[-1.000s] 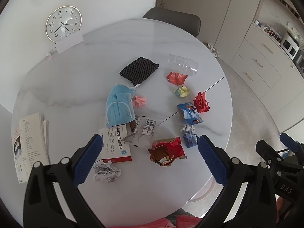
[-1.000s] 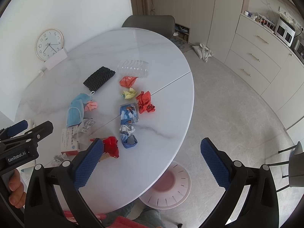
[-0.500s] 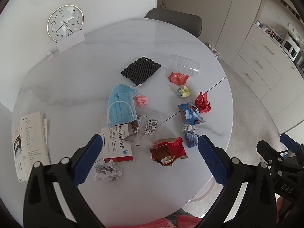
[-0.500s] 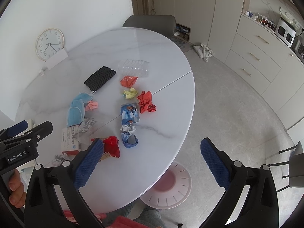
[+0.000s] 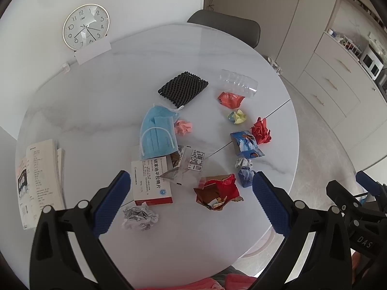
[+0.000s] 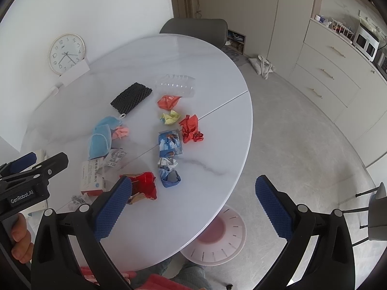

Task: Collect trash
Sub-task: 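Grasp the black foam net sleeve with the left tool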

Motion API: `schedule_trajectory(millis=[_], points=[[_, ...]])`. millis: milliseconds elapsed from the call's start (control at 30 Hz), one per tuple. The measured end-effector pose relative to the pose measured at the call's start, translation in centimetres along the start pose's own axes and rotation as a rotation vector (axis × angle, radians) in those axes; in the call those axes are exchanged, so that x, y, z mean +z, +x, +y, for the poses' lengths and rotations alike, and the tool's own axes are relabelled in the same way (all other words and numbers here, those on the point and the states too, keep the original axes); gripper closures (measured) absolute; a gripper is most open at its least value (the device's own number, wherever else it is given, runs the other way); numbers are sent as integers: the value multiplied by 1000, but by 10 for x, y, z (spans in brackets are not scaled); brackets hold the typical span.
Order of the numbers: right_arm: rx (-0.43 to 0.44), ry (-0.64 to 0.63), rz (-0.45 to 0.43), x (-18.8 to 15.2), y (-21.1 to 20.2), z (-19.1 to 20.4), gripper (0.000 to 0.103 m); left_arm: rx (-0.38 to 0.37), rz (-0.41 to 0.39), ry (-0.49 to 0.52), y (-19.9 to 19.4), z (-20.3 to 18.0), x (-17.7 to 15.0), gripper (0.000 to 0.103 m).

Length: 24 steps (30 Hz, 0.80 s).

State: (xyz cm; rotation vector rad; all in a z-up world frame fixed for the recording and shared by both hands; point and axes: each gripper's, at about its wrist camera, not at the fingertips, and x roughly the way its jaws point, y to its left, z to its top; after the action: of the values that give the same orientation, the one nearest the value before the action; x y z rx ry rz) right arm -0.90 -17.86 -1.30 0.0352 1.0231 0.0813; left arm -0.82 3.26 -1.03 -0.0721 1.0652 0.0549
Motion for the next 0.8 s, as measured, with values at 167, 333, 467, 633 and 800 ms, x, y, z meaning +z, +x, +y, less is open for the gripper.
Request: schedule_trajectory(millis=[167,333,467,633,800], points=[[23,-18,5,-3,5,6,2,12,-1,5,4,8,-3,6],[51,-61,48,-12,24,17,2,41,16,-30,16,37,-13,6],[71,-77,94,-18,44,29,2,75,7,-33,31,62,-8,6],[74,-60,125,-19,56,36,2,101,-40,139,65,68,28,6],[22,-30,144,-14,64,39,2,100,-52,365,124,55,78,6]])
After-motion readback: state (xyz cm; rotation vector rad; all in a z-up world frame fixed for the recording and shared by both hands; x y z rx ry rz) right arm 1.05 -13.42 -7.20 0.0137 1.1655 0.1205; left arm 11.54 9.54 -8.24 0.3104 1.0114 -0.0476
